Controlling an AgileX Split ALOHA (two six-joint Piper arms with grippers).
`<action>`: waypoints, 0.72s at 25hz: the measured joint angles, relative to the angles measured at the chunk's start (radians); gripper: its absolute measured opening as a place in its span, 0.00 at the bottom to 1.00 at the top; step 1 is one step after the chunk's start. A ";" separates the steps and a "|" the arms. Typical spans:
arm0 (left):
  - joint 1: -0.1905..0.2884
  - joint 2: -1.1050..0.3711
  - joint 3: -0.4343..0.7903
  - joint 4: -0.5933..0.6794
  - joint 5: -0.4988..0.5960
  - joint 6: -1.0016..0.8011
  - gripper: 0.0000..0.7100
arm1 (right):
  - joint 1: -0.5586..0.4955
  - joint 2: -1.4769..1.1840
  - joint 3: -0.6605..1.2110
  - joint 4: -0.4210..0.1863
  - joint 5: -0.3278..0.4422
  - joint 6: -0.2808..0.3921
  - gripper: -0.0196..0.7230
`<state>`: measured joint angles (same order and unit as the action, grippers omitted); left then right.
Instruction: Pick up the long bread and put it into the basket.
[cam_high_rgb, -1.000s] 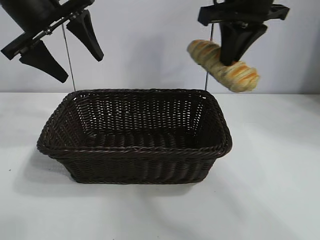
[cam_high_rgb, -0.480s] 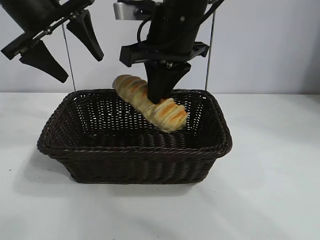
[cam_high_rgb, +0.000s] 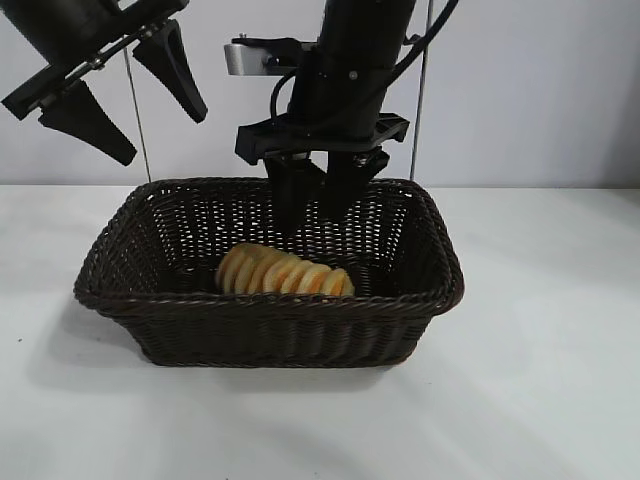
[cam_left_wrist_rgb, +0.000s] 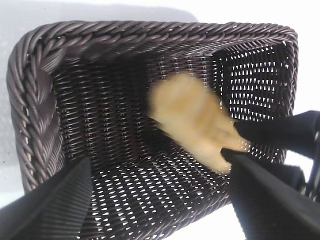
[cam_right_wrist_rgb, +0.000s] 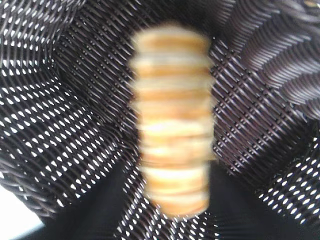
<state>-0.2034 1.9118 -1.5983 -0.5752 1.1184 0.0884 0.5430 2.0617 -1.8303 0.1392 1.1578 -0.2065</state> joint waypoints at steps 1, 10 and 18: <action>0.000 0.000 0.000 0.000 0.000 0.000 0.78 | -0.012 -0.011 -0.008 0.001 0.007 0.000 0.78; 0.000 0.000 0.000 0.000 0.000 0.000 0.78 | -0.204 -0.087 -0.056 0.102 0.045 0.011 0.78; 0.000 0.000 0.000 0.000 0.000 0.000 0.78 | -0.252 -0.094 -0.056 0.160 0.047 0.015 0.78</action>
<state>-0.2034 1.9118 -1.5983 -0.5752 1.1184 0.0884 0.2915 1.9678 -1.8865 0.2997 1.2050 -0.1920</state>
